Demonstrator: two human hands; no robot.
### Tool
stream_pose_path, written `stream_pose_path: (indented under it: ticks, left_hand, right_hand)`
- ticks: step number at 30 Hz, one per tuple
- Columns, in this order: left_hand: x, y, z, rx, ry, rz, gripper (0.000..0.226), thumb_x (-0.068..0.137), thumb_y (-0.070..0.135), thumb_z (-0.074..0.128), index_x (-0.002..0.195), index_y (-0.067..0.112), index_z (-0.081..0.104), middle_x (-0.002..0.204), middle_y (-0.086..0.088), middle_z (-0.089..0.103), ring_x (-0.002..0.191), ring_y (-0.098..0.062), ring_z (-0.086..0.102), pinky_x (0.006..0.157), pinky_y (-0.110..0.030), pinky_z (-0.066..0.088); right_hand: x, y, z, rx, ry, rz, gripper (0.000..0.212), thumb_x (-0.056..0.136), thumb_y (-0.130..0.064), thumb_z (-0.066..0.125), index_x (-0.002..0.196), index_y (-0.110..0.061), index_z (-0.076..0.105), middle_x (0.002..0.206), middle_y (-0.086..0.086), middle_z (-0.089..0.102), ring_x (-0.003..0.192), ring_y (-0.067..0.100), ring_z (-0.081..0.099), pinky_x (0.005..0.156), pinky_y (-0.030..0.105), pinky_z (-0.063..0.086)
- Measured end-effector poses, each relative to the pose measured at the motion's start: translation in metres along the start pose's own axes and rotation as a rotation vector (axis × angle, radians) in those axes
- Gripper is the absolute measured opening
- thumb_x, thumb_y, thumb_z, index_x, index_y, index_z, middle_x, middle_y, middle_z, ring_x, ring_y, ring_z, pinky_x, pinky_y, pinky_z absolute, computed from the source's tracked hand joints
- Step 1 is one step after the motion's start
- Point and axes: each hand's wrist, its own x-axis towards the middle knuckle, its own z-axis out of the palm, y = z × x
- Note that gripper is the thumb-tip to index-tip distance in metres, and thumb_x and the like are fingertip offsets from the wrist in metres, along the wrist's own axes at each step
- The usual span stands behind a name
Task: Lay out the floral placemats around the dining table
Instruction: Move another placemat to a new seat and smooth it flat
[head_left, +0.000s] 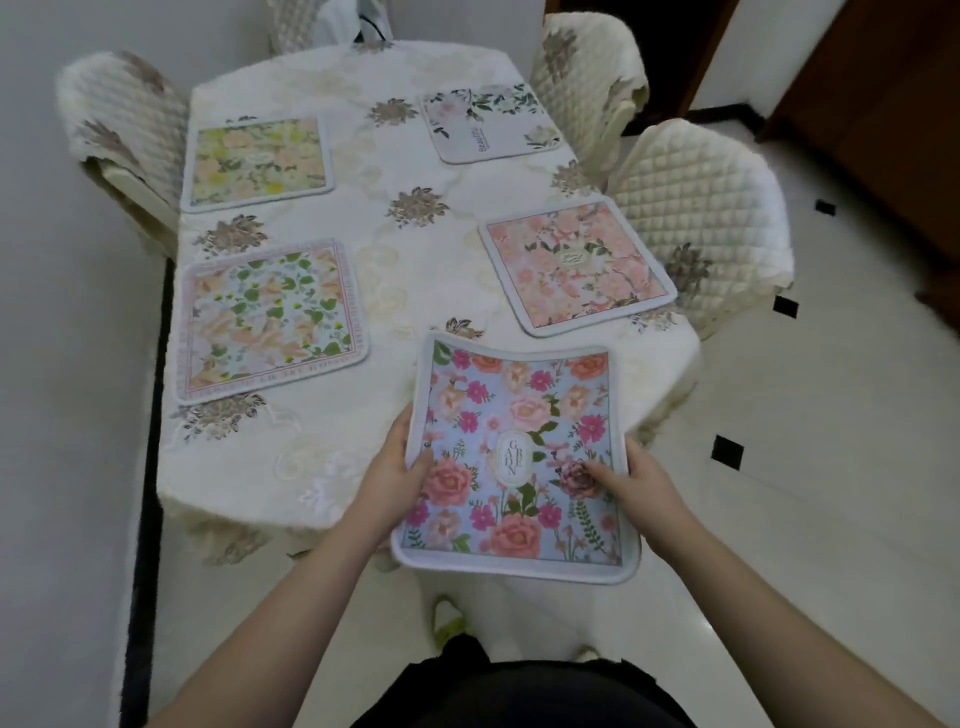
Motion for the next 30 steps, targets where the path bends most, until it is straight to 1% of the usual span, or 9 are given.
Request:
stream_pose_path:
  ticks: [2,5,8,11,14,18,21,25,30]
  left_hand:
    - [0.0,0.018,0.016,-0.005,-0.026,0.045,0.058,0.101,0.032,0.052,0.149,0.046,0.023,0.116,0.025,0.056,0.088,0.01,0.063,0.065,-0.009,0.049]
    - [-0.002,0.048,0.047,-0.003,-0.078,0.086,0.056,0.1,0.035,0.052,0.146,0.049,0.024,0.117,0.02,0.061,0.09,0.002,0.068,0.07,-0.021,0.056]
    - [-0.01,0.078,0.088,-0.007,-0.134,0.122,0.051,0.1,0.038,0.052,0.138,0.06,0.028,0.112,0.027,0.063,0.088,0.002,0.069,0.062,-0.016,0.055]
    - [-0.024,0.107,0.138,0.063,-0.189,0.163,0.053,0.1,0.037,0.051,0.143,0.054,0.026,0.115,0.025,0.062,0.092,-0.001,0.069,0.068,-0.02,0.056]
    - [-0.038,0.133,0.192,0.083,-0.255,0.214,0.053,0.099,0.038,0.052,0.143,0.055,0.027,0.114,0.029,0.06,0.091,0.006,0.067,0.063,-0.012,0.053]
    - [-0.058,0.169,0.26,0.091,-0.312,0.292,0.052,0.098,0.035,0.054,0.142,0.051,0.031,0.124,0.02,0.06,0.103,-0.004,0.065,0.079,-0.027,0.057]
    - [-0.069,0.188,0.302,0.081,-0.359,0.285,0.049,0.098,0.031,0.057,0.138,0.05,0.036,0.12,0.016,0.064,0.103,-0.011,0.068,0.085,-0.042,0.06]
    - [-0.074,0.209,0.337,0.109,-0.394,0.325,0.05,0.096,0.028,0.058,0.138,0.048,0.039,0.113,0.023,0.065,0.1,-0.003,0.068,0.086,-0.04,0.059]
    - [-0.062,0.229,0.364,0.141,-0.463,0.324,0.054,0.096,0.029,0.058,0.14,0.05,0.035,0.122,0.014,0.065,0.104,-0.012,0.069,0.088,-0.046,0.058]
  right_hand:
    - [-0.01,0.008,-0.019,0.0,0.066,-0.037,0.03,0.094,-0.021,0.065,0.122,-0.03,0.058,0.112,-0.004,0.072,0.092,0.014,0.073,0.082,0.039,0.06]
    - [-0.028,0.025,-0.052,0.019,0.171,-0.076,0.038,0.094,-0.024,0.065,0.129,-0.033,0.052,0.113,-0.009,0.07,0.095,0.012,0.071,0.082,0.038,0.059]
    - [-0.053,0.048,-0.093,0.075,0.264,-0.087,0.047,0.093,-0.028,0.067,0.135,-0.036,0.047,0.112,-0.013,0.069,0.092,0.007,0.071,0.077,0.032,0.06]
    - [-0.085,0.076,-0.14,0.125,0.345,-0.102,0.05,0.093,-0.028,0.066,0.136,-0.04,0.044,0.111,-0.018,0.068,0.088,0.0,0.07,0.065,0.018,0.056]
    - [-0.116,0.103,-0.188,0.166,0.426,-0.106,0.048,0.093,-0.025,0.066,0.132,-0.044,0.044,0.104,-0.026,0.068,0.086,-0.006,0.069,0.059,0.012,0.053]
    - [-0.151,0.135,-0.246,0.165,0.514,-0.091,0.048,0.093,-0.021,0.066,0.13,-0.043,0.043,0.098,-0.039,0.064,0.083,-0.01,0.067,0.058,0.008,0.05]
    - [-0.174,0.153,-0.281,0.154,0.578,-0.073,0.053,0.092,-0.021,0.066,0.135,-0.041,0.041,0.104,-0.03,0.065,0.086,-0.009,0.067,0.062,0.012,0.052]
    - [-0.192,0.168,-0.313,0.158,0.635,-0.064,0.058,0.091,-0.021,0.068,0.135,-0.044,0.038,0.11,-0.028,0.062,0.087,-0.01,0.066,0.06,0.011,0.052]
    - [-0.2,0.18,-0.337,0.165,0.695,-0.037,0.064,0.091,-0.022,0.068,0.131,-0.056,0.032,0.11,-0.027,0.064,0.089,-0.005,0.068,0.062,0.013,0.053]
